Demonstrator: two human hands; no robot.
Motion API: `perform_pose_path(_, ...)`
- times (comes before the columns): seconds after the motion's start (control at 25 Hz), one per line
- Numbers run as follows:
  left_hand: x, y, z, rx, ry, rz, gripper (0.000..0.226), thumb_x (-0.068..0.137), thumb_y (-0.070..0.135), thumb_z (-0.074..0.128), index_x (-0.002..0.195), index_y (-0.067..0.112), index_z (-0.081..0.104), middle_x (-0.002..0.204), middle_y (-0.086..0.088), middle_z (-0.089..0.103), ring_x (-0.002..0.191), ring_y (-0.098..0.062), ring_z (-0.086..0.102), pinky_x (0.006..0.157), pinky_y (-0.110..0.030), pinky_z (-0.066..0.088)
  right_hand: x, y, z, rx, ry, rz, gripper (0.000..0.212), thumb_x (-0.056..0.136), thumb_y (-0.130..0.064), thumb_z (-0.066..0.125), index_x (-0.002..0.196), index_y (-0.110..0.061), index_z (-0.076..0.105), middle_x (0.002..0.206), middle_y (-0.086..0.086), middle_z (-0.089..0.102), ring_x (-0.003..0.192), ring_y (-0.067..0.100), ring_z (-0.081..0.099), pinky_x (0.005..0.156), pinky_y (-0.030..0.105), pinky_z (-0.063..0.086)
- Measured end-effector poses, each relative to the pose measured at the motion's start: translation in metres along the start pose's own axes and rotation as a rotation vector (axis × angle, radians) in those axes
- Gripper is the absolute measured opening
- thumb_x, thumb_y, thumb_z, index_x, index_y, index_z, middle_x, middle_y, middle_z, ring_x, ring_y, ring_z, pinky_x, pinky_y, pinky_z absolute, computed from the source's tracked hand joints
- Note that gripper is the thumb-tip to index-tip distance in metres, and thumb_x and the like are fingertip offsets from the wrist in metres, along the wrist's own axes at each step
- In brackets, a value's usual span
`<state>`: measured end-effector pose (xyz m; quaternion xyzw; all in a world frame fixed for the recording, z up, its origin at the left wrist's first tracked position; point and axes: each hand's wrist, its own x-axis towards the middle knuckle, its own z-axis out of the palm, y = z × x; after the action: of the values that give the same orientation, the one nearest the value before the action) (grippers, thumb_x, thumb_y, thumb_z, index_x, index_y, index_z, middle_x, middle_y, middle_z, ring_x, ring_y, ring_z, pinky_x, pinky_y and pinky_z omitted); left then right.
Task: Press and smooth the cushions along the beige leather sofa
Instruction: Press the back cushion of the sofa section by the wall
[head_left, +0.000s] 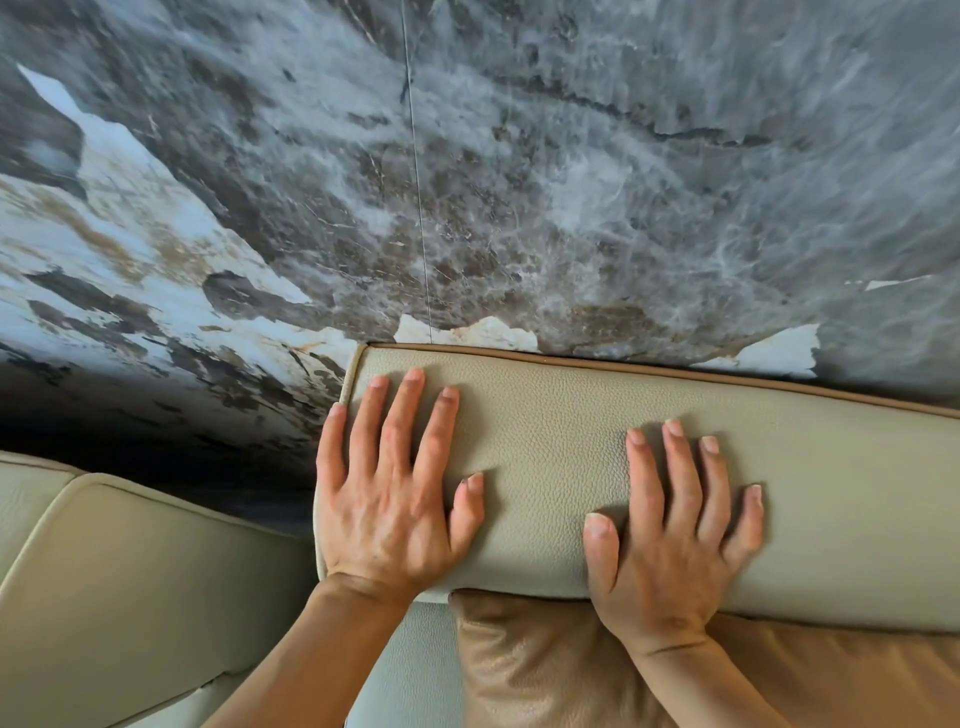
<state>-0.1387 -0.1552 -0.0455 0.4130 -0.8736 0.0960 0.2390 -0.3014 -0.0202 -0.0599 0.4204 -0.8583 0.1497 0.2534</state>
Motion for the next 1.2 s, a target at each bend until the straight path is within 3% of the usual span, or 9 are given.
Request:
perform_pose_path(0.8,0.000,0.002,0.005,0.020,0.012,0.000,0.062,0.093,0.050,0.032,0.143,0.014,0.045,0.148,-0.016,0.047,0.137,-0.038,0.041,0.114,-0.057,0.028,0.000,0.001,0.001,0.011,-0.040,0.004,0.065,0.095,-0.055,0.016,0.147,-0.021,0.036,0.149,0.011,0.045,0.141,0.033,0.030,0.112,0.059,0.018)
perform_pose_path(1.0,0.000,-0.001,-0.007,-0.034,-0.144,0.014,0.063,0.095,0.049,0.030,0.146,0.013,0.040,0.151,-0.016,0.042,0.140,-0.038,0.036,0.115,-0.057,0.023,0.005,-0.002,-0.017,-0.041,-0.220,0.026,0.063,0.095,-0.055,0.022,0.147,-0.022,0.034,0.153,0.008,0.040,0.142,0.030,0.029,0.116,0.057,0.014)
perform_pose_path(1.12,0.006,-0.005,-0.029,-0.166,-0.331,0.034,0.068,0.095,0.054,0.022,0.151,0.016,0.032,0.159,-0.013,0.030,0.148,-0.034,0.021,0.121,-0.056,0.013,0.009,-0.006,-0.046,-0.026,-0.449,0.050,0.067,0.093,-0.058,0.018,0.153,-0.028,0.017,0.163,0.001,0.018,0.150,0.023,0.008,0.121,0.051,0.004)
perform_pose_path(1.2,0.009,-0.013,-0.046,-0.254,-0.443,0.036,0.074,0.093,0.061,0.006,0.156,0.022,0.015,0.165,-0.008,0.011,0.152,-0.025,-0.001,0.123,-0.047,-0.006,0.010,-0.011,-0.070,0.001,-0.536,0.080,0.069,0.092,-0.060,0.008,0.154,-0.030,0.004,0.165,-0.004,0.004,0.150,0.017,-0.006,0.121,0.046,-0.005)
